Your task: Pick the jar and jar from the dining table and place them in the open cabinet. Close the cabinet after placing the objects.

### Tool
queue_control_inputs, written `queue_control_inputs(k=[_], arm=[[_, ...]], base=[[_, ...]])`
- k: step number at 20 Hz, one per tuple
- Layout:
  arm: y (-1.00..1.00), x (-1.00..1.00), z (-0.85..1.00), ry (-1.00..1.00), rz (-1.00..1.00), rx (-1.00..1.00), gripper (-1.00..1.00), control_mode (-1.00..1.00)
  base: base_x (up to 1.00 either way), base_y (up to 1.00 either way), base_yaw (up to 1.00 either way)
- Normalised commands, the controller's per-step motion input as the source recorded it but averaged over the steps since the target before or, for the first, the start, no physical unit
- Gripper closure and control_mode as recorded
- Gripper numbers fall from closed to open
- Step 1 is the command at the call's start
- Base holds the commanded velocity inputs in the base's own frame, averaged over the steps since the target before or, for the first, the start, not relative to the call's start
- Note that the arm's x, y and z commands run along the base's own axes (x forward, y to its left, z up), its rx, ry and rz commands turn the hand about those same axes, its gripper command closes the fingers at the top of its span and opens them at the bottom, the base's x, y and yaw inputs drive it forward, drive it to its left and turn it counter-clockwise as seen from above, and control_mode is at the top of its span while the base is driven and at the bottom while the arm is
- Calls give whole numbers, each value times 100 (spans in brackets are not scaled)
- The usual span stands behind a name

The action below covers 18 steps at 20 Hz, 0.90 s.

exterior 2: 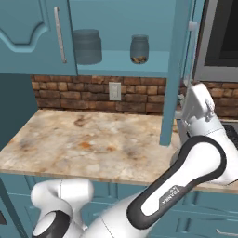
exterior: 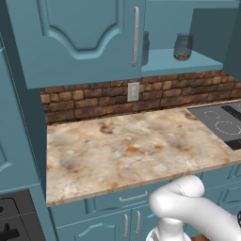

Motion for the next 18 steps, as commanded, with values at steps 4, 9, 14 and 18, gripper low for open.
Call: queue_control_inputs(k=[4,9,14,18], arm=[[65,2,27,-2,-5,-18,-100,-100],[68,28,1,0,-13,-7,-100,-100],[68,38,0,0,-12,-2,-100,-100],[66,36,13,0,-16,-3,-100,-100]], base=[[0,0,0],[0,0,0],[0,0,0],[0,0,0]])
